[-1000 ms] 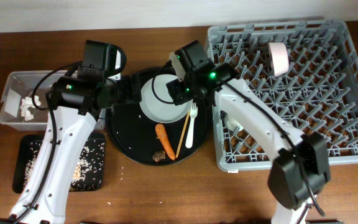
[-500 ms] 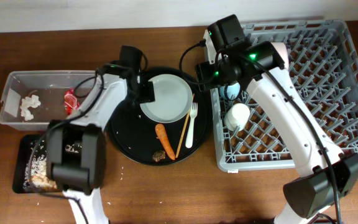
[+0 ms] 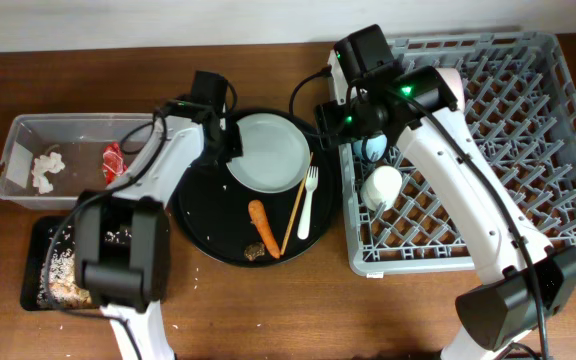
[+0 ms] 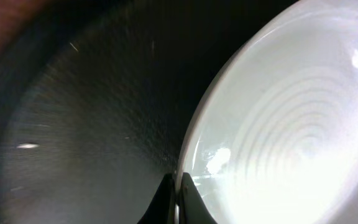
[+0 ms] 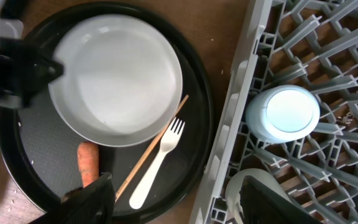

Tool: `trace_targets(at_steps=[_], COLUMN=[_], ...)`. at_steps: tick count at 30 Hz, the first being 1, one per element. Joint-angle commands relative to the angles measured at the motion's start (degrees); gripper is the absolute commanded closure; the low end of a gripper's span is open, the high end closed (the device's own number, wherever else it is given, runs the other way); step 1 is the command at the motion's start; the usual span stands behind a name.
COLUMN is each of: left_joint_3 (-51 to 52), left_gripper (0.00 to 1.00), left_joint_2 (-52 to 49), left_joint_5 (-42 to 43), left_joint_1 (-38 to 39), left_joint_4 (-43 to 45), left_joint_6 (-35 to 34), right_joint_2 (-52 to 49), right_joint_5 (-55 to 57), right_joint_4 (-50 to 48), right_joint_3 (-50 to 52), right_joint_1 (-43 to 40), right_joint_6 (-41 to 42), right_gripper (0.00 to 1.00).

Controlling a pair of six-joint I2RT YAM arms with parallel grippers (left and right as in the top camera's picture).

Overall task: Sort waste into correct bins and load items into the dishwasher rack
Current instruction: 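Grasp the white plate's edge with the right gripper and lift it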

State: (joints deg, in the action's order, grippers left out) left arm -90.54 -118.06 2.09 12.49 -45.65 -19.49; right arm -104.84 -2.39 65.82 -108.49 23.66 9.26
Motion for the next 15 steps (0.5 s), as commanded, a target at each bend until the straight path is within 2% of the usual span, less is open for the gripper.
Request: trace_targets(at_steps=[1, 7, 12, 15], left_joint_3=[-0.37, -0.37, -0.37, -0.37], left_gripper=[1.0, 1.0, 1.0, 1.0], left_joint_2=[9.86, 19.39, 28.2, 29.4], left_joint_5=[-1.64, -0.68, 5.55, 7.26], left_joint_1=[-0.46, -0.46, -0.57, -0.55], left_joint_4=[-3.3, -8.17, -10.95, -11.98], left_joint_6=[0.04, 0.28, 2.49, 2.67], right_joint_2=[-0.15, -0.79, -2.38, -2.38], right_joint_5=[-0.7, -5.57, -6.43, -6.47], right_joint_4=[0.0, -0.22, -1.11, -1.55], right_joint_3=[-0.26, -0.26, -0.15, -0.15], right_joint_1=[-0.17, -0.17, -0.17, -0.17], right_joint_6=[0.68, 0.68, 0.68, 0.68], right_gripper=[0.31, 0.3, 0.31, 0.32])
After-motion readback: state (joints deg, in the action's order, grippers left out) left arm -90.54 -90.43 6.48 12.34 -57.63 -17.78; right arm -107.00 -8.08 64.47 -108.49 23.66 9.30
